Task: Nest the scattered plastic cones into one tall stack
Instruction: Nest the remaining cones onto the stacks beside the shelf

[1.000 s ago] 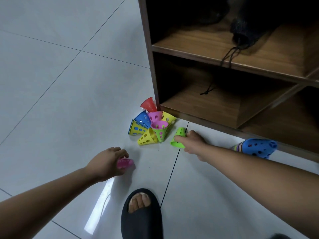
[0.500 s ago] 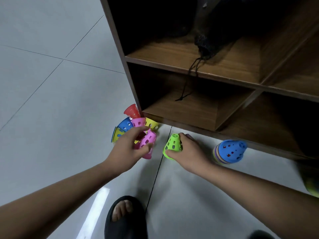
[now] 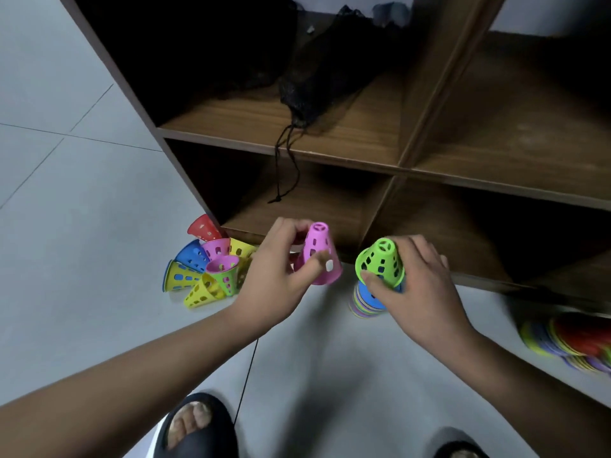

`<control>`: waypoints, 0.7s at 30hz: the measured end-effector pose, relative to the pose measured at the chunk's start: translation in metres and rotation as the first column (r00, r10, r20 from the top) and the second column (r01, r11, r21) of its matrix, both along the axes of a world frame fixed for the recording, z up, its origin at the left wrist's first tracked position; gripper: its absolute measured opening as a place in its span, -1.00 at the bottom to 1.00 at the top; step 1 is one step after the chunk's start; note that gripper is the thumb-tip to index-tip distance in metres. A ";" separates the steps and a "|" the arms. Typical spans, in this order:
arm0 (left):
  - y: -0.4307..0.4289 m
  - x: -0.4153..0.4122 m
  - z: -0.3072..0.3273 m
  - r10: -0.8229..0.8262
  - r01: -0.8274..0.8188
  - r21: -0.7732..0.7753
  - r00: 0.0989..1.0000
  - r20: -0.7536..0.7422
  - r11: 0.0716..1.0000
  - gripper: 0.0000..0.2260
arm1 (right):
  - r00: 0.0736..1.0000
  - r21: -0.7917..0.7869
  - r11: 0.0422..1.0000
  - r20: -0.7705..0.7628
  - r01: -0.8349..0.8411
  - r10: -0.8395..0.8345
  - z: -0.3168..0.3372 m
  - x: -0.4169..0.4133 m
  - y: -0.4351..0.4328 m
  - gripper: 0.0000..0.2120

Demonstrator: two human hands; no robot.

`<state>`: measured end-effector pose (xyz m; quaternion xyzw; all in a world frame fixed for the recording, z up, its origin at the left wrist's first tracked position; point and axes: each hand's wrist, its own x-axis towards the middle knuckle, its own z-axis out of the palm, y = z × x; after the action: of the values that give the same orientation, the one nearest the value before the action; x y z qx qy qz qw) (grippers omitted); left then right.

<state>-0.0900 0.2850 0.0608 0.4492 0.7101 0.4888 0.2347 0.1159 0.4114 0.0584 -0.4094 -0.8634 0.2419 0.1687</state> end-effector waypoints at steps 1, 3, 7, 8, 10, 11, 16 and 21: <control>0.005 0.006 0.002 -0.001 0.001 0.021 1.000 0.010 1.000 -0.72 | 1.000 -0.012 1.000 0.003 0.012 -0.012 -0.004 0.007 0.002 -0.58; 0.014 0.017 0.008 -0.006 0.003 0.073 0.999 0.037 0.997 -0.72 | 0.999 -0.051 0.998 0.009 0.034 -0.034 -0.011 0.016 0.004 -0.59; 0.031 0.041 0.016 -0.055 0.051 0.135 0.998 0.027 0.990 -0.71 | 0.999 -0.137 0.990 0.045 0.029 -0.023 -0.029 0.026 0.007 -0.59; 0.035 0.048 0.016 -0.078 0.074 0.145 0.997 0.026 0.987 -0.71 | 0.998 -0.154 0.988 0.061 0.018 -0.008 -0.034 0.028 0.007 -0.59; 0.042 0.059 0.013 -0.127 0.125 0.149 0.992 0.007 0.981 -0.71 | 0.996 -0.189 0.982 0.088 -0.006 0.023 -0.040 0.030 0.004 -0.50; 0.045 0.064 0.010 -0.149 0.150 0.137 0.989 -0.017 0.979 -0.71 | 0.996 -0.209 0.978 0.088 -0.012 0.031 -0.043 0.032 0.003 -0.43; 0.052 0.076 -0.011 -0.256 0.265 0.029 0.951 -0.174 0.964 -0.66 | 0.997 -0.286 0.958 0.078 -0.005 0.028 -0.046 0.041 0.001 -0.38; 0.054 0.074 -0.029 -0.329 0.329 -0.039 0.917 -0.225 0.944 -0.67 | 0.997 -0.361 0.931 0.075 0.055 -0.030 -0.048 0.054 0.005 -0.53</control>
<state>-0.0160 0.3385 0.0313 0.6153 0.6467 0.3875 0.2303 0.1703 0.4164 0.0106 -0.4601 -0.8001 0.3792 0.0659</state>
